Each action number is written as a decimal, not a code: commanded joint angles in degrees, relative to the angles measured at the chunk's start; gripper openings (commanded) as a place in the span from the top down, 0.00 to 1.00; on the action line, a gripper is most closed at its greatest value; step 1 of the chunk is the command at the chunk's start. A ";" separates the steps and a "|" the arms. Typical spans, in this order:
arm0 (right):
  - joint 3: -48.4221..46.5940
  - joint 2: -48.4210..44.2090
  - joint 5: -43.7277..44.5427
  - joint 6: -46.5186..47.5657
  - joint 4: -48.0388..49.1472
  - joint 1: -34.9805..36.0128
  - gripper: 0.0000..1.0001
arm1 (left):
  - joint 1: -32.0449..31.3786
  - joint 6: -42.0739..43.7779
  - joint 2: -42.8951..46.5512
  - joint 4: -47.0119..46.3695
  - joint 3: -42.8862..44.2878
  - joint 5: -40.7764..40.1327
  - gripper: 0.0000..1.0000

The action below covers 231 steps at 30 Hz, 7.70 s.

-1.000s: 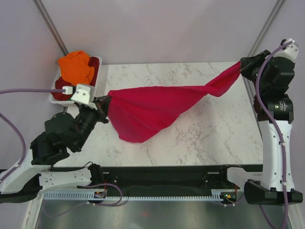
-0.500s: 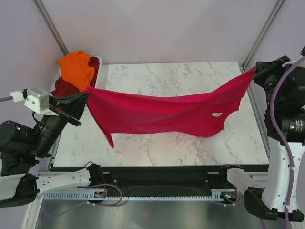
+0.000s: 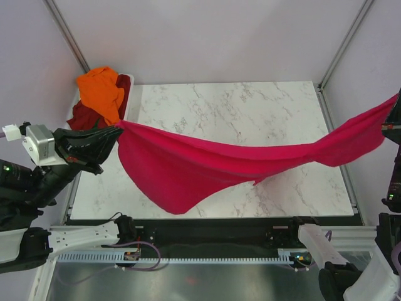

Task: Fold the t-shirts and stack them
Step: Flatten the tshirt out

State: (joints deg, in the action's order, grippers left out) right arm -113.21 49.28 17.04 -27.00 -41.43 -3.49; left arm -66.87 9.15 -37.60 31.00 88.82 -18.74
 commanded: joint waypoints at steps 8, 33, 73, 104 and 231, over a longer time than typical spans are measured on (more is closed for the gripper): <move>-3.07 30.76 -6.76 -2.97 -0.49 0.41 1.00 | 4.26 11.25 -15.00 -13.77 -5.67 -17.73 0.98; 0.28 59.91 0.66 -0.77 0.28 4.37 0.02 | 54.39 -23.29 -61.64 10.76 16.63 16.02 0.01; 77.17 33.88 -34.27 -15.27 31.51 16.41 0.02 | 56.59 -37.01 -84.22 0.72 5.68 17.60 0.03; 79.55 3.53 -19.23 -10.35 8.73 8.14 0.02 | 49.11 -45.89 -39.81 -4.10 -34.50 13.02 0.00; 5.55 91.25 -16.86 -14.22 38.97 0.67 0.49 | 52.28 -33.84 -7.40 15.67 -37.75 30.87 0.00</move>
State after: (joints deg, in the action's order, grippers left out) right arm -104.73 137.91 -0.60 -41.54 -2.11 -2.48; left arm -14.61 -27.18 -45.91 46.72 50.96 12.01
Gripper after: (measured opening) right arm 0.529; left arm 0.995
